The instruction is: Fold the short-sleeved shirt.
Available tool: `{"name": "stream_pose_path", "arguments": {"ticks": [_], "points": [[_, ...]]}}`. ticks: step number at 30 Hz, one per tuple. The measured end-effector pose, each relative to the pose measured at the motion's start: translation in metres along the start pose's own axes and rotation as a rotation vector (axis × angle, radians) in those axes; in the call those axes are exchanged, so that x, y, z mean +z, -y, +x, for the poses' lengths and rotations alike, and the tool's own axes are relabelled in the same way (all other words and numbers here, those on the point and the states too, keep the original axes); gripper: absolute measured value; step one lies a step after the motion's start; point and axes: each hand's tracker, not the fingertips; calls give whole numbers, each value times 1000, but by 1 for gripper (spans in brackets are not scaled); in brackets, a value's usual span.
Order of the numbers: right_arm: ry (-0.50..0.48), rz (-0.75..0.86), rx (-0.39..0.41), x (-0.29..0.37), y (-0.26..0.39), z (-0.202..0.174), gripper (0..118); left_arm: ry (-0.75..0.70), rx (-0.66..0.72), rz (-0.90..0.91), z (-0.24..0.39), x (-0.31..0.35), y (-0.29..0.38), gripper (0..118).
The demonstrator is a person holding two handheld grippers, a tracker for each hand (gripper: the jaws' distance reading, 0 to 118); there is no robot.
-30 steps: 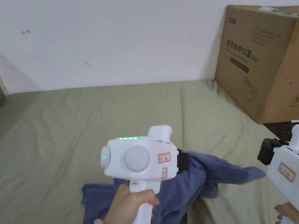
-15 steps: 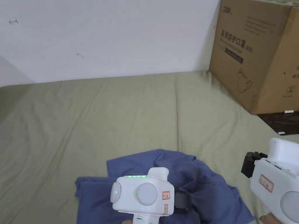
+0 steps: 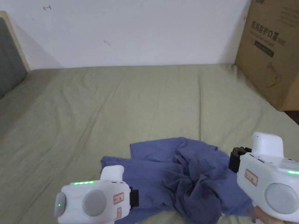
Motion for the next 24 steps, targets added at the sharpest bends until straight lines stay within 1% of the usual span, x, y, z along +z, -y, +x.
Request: {"name": "stream_pose_path", "arguments": {"ticks": [2,4,5,6,7,8,9,13,16,17,19,20,21,22,23,24], "points": [[-8,-9,8,-1,2,-8,0,-42,10,38,-17,14,9,0],[-26,-16,10,-2,3,-15,0,-37,15,57,-31,27,14,2],[-30,-18,13,-3,3,-19,0,-27,17,55,-36,29,15,22],[-35,-20,18,-3,2,-22,0,-16,24,49,-41,32,16,48],[-41,-22,24,-4,2,-26,0,-26,27,26,-42,28,16,71],[-45,-25,30,-5,3,-29,0,-43,24,8,-42,24,17,83],[-51,-27,35,-6,3,-33,0,-51,15,1,-42,19,20,80],[-66,-43,75,-8,7,-41,0,-99,-21,-56,-37,-9,26,81],[-54,-54,119,-12,11,-44,0,-118,-6,-113,-38,-34,32,80],[-56,-63,120,-14,13,-44,0,-161,-3,-100,-37,-40,33,79],[-57,-86,112,-18,16,-43,0,-208,-20,-77,-31,-42,34,67],[-58,-96,109,-21,17,-42,0,-225,-45,-78,-26,-39,34,58],[-56,-104,110,-24,18,-43,0,-263,-82,-84,-22,-37,31,42],[-52,-112,115,-28,19,-43,0,-324,-102,-95,-18,-35,28,16],[-53,-120,127,-32,19,-45,0,-344,-97,-97,-16,-34,25,4],[-60,-129,145,-36,18,-47,0,-297,-74,-95,-16,-32,26,4]]}}
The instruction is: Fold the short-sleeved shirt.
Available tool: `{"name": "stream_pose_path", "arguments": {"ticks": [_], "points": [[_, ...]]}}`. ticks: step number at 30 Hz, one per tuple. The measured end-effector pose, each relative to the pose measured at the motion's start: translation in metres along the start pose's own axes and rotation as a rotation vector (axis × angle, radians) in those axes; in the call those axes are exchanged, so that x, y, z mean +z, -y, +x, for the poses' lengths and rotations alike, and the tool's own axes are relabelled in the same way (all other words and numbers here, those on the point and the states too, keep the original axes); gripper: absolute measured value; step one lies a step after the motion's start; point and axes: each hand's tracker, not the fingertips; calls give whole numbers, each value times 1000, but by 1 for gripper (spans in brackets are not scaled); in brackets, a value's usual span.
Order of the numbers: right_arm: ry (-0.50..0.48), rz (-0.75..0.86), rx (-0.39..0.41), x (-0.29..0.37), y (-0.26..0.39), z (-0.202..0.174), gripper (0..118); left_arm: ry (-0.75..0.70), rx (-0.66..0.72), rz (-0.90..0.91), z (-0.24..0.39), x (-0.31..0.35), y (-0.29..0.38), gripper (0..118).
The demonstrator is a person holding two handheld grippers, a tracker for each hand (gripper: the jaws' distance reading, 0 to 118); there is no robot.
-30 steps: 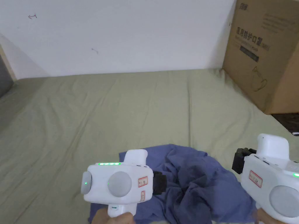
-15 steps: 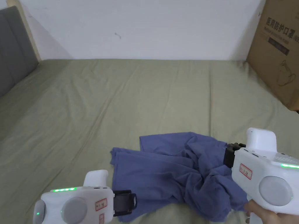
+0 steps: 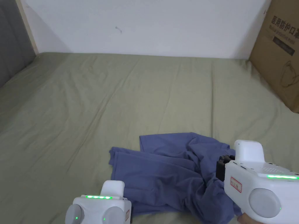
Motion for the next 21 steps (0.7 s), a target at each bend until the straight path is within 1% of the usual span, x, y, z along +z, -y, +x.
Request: {"name": "stream_pose_path", "arguments": {"ticks": [2,4,5,6,7,8,9,10,11,12,14,16,17,18,19,20,21], "points": [[-9,-14,35,-8,-4,-5,0,-12,0,-3,2,4,0,4],[-43,-24,60,-18,-12,-5,0,1,-6,12,-2,13,1,4],[-68,-35,74,-26,-19,-4,4,5,-7,18,-3,19,0,4],[-97,-54,91,-34,-27,-3,20,16,-12,30,-4,24,0,4],[-125,-76,91,-44,-38,-1,46,32,-6,39,-6,29,0,4],[-150,-93,78,-55,-49,0,82,54,13,48,-7,35,-1,4],[-163,-102,74,-67,-60,1,91,71,42,50,-7,38,-1,4],[-161,-95,87,-82,-73,3,90,91,55,48,-8,40,-1,4],[-152,-102,117,-98,-84,1,90,99,54,46,-8,41,-1,4],[-137,-122,176,-115,-94,-1,90,99,55,41,-8,41,-1,4],[-123,-175,241,-157,-110,-4,90,99,61,35,-5,41,2,4],[-148,-234,231,-196,-118,-4,90,107,70,21,-4,40,2,4],[-154,-277,205,-217,-119,-3,90,112,73,20,-4,40,2,4],[-145,-312,178,-234,-118,-2,89,113,78,15,-3,40,3,4],[-142,-338,171,-253,-116,0,87,107,79,9,-1,39,3,4],[-126,-363,175,-269,-113,2,82,105,76,6,-4,38,3,4],[-90,-392,188,-283,-108,3,82,102,75,-2,-4,37,2,4]]}}
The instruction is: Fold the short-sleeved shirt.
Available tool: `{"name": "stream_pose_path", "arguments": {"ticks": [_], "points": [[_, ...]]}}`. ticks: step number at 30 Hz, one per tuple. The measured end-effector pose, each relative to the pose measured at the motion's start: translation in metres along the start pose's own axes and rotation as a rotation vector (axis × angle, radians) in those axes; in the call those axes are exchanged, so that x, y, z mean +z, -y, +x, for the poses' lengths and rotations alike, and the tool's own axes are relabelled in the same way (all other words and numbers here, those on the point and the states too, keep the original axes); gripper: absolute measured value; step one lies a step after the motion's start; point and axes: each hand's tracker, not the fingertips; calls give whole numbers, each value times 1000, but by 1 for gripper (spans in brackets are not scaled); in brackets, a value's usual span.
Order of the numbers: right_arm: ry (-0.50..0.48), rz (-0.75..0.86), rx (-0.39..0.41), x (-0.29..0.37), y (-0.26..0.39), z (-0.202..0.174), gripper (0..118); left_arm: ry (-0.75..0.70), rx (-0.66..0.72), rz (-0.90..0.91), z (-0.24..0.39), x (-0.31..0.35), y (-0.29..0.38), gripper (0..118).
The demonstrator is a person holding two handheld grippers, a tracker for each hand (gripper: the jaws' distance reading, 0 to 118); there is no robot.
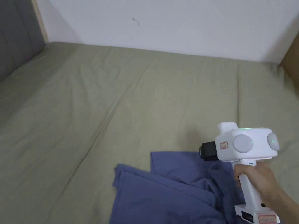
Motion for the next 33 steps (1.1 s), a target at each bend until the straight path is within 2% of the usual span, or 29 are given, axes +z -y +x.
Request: {"name": "stream_pose_path", "arguments": {"ticks": [2,3,4,5,6,7,8,9,12,14,22,26,29,31,33], "points": [[49,-75,10,-24,3,3,74,-4,-15,-9,3,-2,0,4],[-7,-80,-15,-30,6,6,70,-1,-16,-11,0,-2,-1,4],[1,-48,-70,-24,4,6,70,1,-17,-12,0,-1,-2,4],[0,-41,-73,-11,5,0,66,6,-13,-10,0,-1,-2,4],[-13,-51,-39,-6,5,-5,54,6,-5,-11,1,-1,-3,4],[-2,-60,53,-5,6,-13,34,5,7,-14,-1,-2,-3,4],[40,-64,130,-6,7,-21,6,-3,13,-17,0,-4,-4,4],[79,-76,148,-6,8,-24,4,-15,13,-25,1,-5,-4,4],[33,-58,58,18,3,-18,4,-27,12,-23,2,0,-5,4],[0,-11,33,43,2,-5,4,-2,13,0,2,9,-9,4],[120,174,-74,175,2,75,4,-48,0,204,-13,67,-55,4],[215,257,-109,243,16,122,4,-101,54,342,-37,106,-89,4],[243,306,-195,291,32,157,4,-146,132,439,-55,137,-113,4],[174,352,-288,319,45,180,4,-180,150,466,-67,152,-128,4],[163,399,-355,345,58,195,4,-201,181,490,-77,167,-143,4]]}}
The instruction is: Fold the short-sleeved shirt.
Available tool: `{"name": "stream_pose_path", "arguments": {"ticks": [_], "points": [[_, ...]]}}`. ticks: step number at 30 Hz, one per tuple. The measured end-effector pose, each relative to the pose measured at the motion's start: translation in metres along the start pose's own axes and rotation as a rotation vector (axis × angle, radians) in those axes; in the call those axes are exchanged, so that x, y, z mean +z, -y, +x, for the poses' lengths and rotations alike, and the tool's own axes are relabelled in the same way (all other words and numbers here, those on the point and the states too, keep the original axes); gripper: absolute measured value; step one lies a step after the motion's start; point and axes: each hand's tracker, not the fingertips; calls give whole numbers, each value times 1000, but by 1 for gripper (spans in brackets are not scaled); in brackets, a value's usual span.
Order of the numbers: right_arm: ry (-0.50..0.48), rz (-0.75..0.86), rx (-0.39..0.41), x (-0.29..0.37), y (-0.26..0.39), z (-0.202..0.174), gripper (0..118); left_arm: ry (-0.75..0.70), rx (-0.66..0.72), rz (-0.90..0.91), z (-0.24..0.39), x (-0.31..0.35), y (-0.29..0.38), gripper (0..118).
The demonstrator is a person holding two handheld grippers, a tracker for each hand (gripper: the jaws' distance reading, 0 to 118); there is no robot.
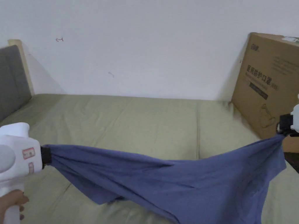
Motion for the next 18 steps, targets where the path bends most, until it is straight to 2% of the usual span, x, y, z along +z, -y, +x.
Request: {"name": "stream_pose_path", "arguments": {"ticks": [3,7,14,18], "points": [[25,31,-22,25,-3,22,4,-29,17,39,-9,7,-28,4],[20,47,-29,44,0,27,4,-20,30,73,-14,15,-51,4],[23,39,-5,33,-3,1,4,-48,-8,104,-5,15,-73,4],[-42,36,-37,21,-13,-21,4,-61,40,109,-9,1,-91,4]]}}
